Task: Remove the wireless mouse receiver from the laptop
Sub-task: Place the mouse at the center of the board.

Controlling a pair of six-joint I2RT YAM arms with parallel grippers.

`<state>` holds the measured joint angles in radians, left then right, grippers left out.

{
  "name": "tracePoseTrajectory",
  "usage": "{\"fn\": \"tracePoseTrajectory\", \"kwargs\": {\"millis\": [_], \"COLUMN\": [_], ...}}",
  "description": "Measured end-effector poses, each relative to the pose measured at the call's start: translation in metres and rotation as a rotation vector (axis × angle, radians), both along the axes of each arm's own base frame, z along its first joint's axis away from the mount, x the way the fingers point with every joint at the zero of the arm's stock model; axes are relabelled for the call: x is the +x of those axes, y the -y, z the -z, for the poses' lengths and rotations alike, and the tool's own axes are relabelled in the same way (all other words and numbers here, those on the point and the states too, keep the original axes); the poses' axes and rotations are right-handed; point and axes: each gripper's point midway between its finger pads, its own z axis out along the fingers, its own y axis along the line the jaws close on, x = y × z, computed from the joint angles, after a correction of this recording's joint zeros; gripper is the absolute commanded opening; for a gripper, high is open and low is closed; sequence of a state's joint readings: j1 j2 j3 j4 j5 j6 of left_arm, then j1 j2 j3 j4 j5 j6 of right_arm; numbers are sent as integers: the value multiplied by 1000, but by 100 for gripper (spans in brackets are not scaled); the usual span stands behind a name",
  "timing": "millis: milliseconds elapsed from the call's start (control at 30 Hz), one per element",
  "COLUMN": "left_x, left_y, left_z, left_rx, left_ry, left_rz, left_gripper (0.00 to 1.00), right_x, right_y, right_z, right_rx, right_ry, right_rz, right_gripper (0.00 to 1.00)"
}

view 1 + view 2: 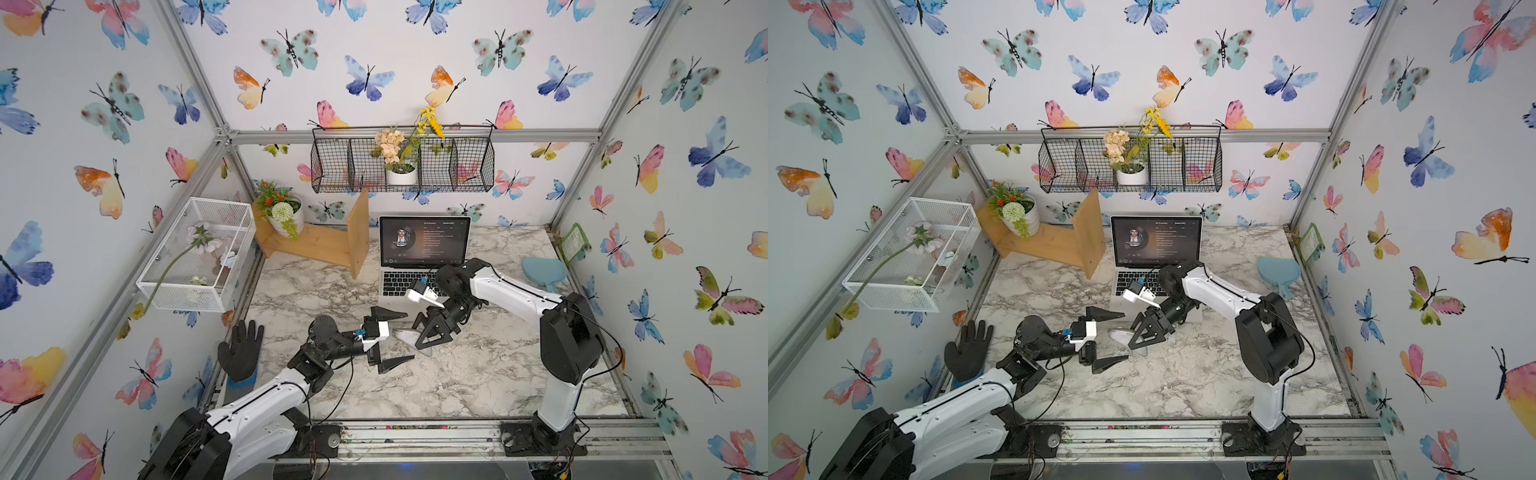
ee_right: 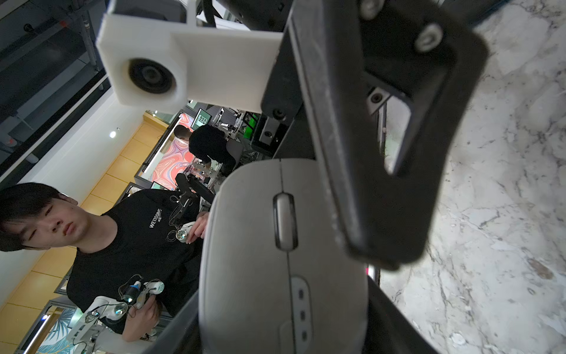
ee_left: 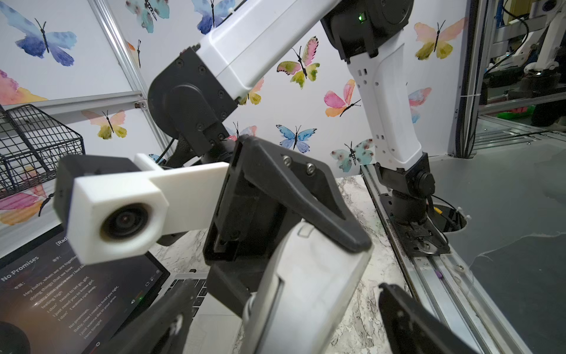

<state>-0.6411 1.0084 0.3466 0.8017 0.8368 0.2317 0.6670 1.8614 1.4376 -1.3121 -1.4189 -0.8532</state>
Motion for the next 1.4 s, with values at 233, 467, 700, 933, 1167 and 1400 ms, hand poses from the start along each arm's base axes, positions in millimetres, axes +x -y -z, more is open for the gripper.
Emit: {"fn": "tracePoseTrajectory", "kwargs": {"millis": [233, 467, 700, 933, 1167, 1400], "left_x": [-9, -14, -13, -14, -12, -9], "left_y": [15, 18, 17, 17, 19, 15], "left_z": [1, 3, 2, -5, -17, -19], "left_rx": [26, 38, 46, 36, 28, 32], "left_ry": [-8, -3, 17, 33, 58, 33], "left_rz": [74, 91, 89, 89, 87, 53], "left_gripper": [72, 55, 45, 30, 20, 15], "right_x": [1, -2, -4, -2, 2, 12], "right_y": [-1, 0, 3, 5, 6, 1], "right_z": [-5, -7, -9, -17, -29, -36], "right_rx": [2, -7, -40, -54, -84, -78], "right_ry": [3, 13, 6, 21, 65, 102], "right_rz": [2, -4, 1, 22, 72, 122], "right_gripper": [38, 38, 36, 45, 64, 76]}}
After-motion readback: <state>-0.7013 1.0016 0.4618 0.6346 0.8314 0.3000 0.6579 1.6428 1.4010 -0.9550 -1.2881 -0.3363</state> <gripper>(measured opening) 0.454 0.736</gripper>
